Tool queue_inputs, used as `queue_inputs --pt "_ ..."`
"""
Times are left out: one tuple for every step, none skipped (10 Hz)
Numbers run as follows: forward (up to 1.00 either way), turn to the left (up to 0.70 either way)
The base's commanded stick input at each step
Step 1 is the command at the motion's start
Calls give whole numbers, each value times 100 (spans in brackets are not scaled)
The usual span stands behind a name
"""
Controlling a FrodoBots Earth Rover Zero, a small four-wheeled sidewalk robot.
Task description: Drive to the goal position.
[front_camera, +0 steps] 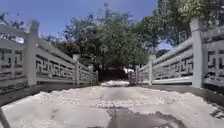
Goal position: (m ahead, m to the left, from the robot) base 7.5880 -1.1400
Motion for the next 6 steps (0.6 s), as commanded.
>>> queue_inputs --pt "45 0" --pt "45 0" --pt "45 0" --pt "45 0" --pt "45 0" --pt "45 0"
